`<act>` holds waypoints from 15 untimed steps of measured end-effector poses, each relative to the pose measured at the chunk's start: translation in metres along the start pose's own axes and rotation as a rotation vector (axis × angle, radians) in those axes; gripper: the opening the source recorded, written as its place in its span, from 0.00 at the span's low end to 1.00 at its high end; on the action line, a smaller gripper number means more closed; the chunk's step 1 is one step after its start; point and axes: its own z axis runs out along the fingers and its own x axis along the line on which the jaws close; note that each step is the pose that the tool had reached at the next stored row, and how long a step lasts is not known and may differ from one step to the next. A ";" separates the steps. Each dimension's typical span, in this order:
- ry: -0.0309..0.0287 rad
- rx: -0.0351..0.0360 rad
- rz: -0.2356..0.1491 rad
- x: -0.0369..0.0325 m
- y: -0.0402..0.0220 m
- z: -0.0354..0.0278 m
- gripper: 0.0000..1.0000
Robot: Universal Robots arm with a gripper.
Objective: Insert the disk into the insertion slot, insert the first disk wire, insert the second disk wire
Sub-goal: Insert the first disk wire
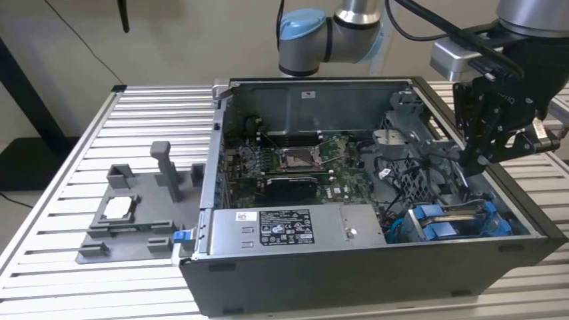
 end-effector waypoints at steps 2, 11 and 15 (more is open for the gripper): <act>-0.0004 -0.0075 0.000 0.0002 0.0001 0.0011 0.19; -0.0037 -0.0591 0.000 0.0044 -0.0046 0.0087 0.19; -0.0057 -0.0913 -0.001 0.0063 -0.0144 0.0119 0.19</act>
